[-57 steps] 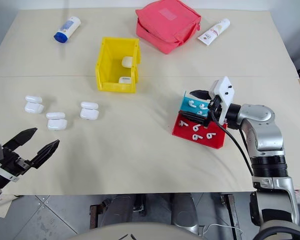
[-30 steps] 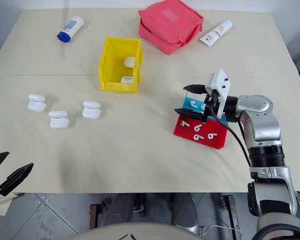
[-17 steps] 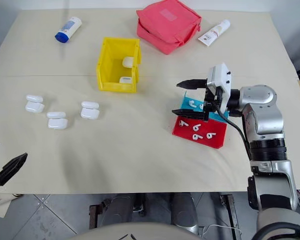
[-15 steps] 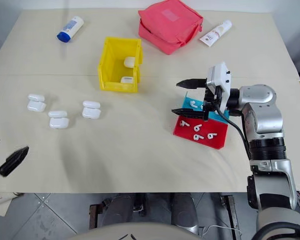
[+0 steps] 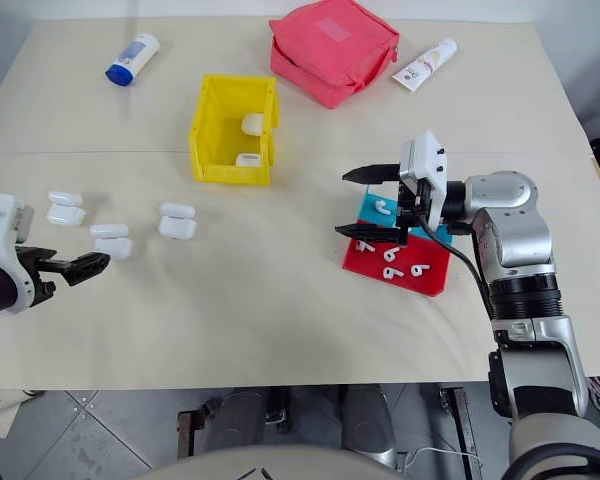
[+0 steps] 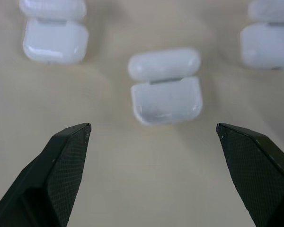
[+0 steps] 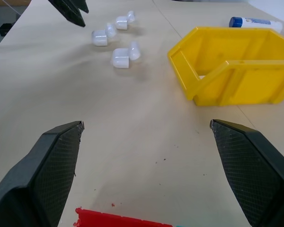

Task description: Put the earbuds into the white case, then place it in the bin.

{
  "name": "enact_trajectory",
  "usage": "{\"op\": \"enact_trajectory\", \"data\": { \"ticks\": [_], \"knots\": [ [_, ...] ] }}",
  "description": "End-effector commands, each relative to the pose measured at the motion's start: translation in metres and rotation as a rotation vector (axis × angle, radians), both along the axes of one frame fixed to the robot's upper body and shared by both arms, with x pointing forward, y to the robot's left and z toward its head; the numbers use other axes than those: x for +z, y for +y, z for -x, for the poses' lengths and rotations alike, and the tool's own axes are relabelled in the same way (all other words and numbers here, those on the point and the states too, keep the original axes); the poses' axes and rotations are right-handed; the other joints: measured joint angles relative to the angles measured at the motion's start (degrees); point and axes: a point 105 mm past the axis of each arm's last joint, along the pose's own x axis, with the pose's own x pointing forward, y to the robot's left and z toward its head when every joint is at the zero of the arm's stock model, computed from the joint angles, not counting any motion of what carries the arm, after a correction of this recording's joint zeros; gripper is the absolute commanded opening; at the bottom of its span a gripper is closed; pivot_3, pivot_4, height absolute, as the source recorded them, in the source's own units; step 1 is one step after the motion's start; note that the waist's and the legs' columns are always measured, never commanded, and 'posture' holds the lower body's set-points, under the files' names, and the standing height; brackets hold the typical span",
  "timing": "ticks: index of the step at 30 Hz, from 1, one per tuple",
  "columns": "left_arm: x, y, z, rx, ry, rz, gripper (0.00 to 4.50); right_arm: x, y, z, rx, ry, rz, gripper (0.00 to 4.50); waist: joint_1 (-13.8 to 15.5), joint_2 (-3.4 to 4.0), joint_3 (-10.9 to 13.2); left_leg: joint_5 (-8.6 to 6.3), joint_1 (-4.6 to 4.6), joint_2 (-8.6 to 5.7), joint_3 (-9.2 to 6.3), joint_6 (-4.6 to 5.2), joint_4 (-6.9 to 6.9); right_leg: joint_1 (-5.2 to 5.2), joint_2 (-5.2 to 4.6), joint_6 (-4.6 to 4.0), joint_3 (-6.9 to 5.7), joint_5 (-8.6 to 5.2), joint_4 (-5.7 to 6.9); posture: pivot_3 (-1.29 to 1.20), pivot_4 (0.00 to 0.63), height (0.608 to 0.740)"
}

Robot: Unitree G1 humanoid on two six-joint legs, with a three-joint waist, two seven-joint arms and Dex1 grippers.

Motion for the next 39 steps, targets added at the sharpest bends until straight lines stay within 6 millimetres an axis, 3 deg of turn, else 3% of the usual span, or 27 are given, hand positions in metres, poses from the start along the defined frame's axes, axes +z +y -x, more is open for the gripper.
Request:
{"op": "enact_trajectory", "data": {
  "ticks": [1,18,22,39],
  "knots": [
    [0.007,0.014,-0.004,0.067,0.017,-0.023,4.5,0.008,-0.001,0.004,0.016,-0.042,0.012,4.48,0.01,0.0,0.0,0.0,0.0,0.0,0.0,-0.01,0.01,0.0,-0.01,0.0,0.01,0.0,0.01,0.0,0.15,0.74],
    [0.009,-0.002,-0.037,0.052,0.091,0.061,4.5,0.004,-0.003,0.006,0.0,-0.042,0.02,4.48,0.07,-0.01,0.0,0.0,0.0,-0.07,0.0,-0.02,0.05,-0.02,-0.03,0.0,0.02,0.0,0.09,0.0,0.15,0.74],
    [0.002,-0.006,-0.042,0.06,0.12,0.085,4.5,0.003,-0.003,0.006,-0.004,-0.042,0.024,4.48,0.08,-0.01,0.0,0.01,0.0,-0.06,0.01,-0.02,0.06,-0.02,-0.01,0.0,0.02,0.0,0.09,0.0,0.15,0.74],
    [-0.013,-0.016,-0.049,0.083,0.203,0.13,4.5,0.0,-0.002,0.005,-0.018,-0.047,0.022,4.48,0.08,-0.02,0.0,0.01,0.0,-0.08,0.01,-0.03,0.1,-0.02,0.0,0.0,0.03,0.0,0.14,0.0,0.15,0.74]
  ]
}}
